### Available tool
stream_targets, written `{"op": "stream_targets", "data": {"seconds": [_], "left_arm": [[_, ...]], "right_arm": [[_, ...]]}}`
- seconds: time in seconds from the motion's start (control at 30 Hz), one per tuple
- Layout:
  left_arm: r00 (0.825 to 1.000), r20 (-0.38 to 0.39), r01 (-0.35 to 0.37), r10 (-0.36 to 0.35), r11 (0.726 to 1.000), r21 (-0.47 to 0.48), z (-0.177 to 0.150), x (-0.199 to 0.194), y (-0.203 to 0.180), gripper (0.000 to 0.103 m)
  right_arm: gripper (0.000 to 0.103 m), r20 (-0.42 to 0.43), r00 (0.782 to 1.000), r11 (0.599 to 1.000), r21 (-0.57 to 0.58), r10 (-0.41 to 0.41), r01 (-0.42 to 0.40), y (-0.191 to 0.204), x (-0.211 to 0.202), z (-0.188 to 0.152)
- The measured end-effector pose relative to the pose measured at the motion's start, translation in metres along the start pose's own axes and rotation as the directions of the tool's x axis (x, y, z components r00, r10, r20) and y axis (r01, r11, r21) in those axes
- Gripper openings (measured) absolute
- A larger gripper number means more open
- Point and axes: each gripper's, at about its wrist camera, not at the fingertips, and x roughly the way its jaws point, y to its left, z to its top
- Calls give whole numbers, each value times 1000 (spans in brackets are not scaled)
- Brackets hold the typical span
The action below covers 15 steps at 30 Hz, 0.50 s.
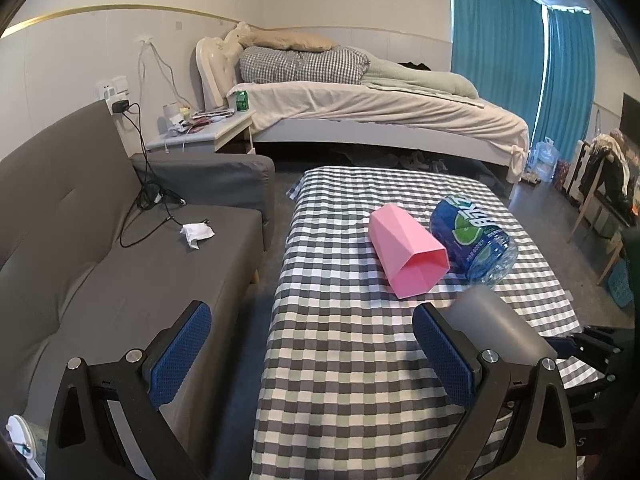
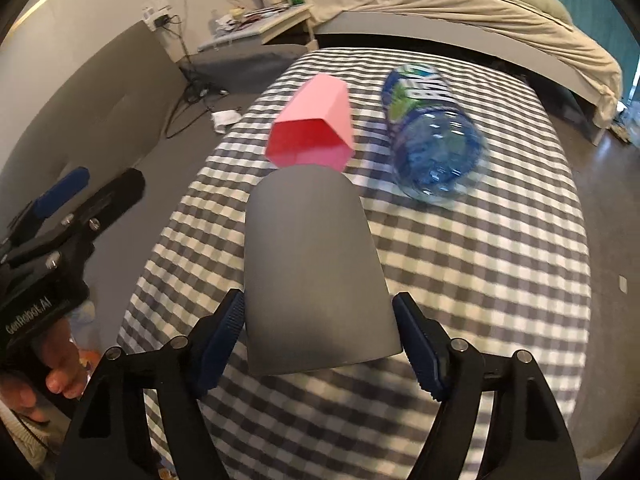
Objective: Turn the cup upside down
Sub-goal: 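Lift the grey cup off the table with the right tool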
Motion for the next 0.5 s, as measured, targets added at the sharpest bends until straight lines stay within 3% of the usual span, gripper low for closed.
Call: {"op": "stream_targets", "data": {"seconds": [0.27,0.5], "left_arm": [[1000,-6,24,-24,999,-29,-1,-22,-3,103],[1000,-8,28,-28,999,-34,-8,-41,-6,103]], "right_arm": [[75,-14,989,983,105,-149,149,-19,-29,-22],[74,-50,983,979,93,-175,179,0,-39,-37]]}}
